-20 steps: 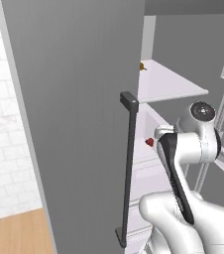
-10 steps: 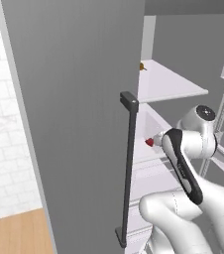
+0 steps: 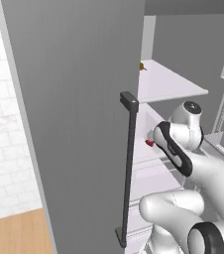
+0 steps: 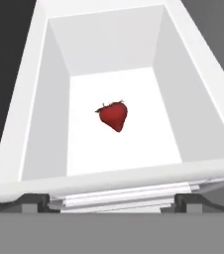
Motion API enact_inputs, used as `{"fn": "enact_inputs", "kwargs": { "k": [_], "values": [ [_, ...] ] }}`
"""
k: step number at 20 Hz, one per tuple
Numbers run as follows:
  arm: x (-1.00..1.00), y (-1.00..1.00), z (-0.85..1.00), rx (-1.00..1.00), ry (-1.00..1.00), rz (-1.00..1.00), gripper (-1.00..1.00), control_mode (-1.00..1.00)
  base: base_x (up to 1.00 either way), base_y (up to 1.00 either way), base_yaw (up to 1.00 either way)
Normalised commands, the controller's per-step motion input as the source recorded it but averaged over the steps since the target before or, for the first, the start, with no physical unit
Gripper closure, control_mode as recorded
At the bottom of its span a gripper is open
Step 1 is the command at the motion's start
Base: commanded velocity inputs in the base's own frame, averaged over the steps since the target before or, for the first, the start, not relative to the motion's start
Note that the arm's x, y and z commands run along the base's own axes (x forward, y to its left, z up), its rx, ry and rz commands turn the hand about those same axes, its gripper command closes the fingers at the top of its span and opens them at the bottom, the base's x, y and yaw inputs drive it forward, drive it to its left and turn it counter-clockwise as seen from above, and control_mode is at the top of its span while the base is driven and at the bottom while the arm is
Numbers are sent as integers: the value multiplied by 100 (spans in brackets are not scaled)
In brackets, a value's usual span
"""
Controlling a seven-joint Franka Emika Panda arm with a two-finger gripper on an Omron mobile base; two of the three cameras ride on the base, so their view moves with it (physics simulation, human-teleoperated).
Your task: Take the strawberry from the fridge and place it on top of the pancake, located on the dining counter.
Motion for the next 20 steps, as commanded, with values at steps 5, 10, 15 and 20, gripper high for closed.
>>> {"fn": "enact_inputs", "kwargs": {
  "k": [5,10,15,20],
  "values": [
    [54,0,-34,0,3,0,-100,-100,0,0,0],
    [39,0,-26,0,3,0,-100,-100,0,0,0],
    [45,0,-19,0,4,0,-100,-100,0,0,0],
    [35,0,-26,0,2,0,-100,-100,0,0,0]
  ]
}}
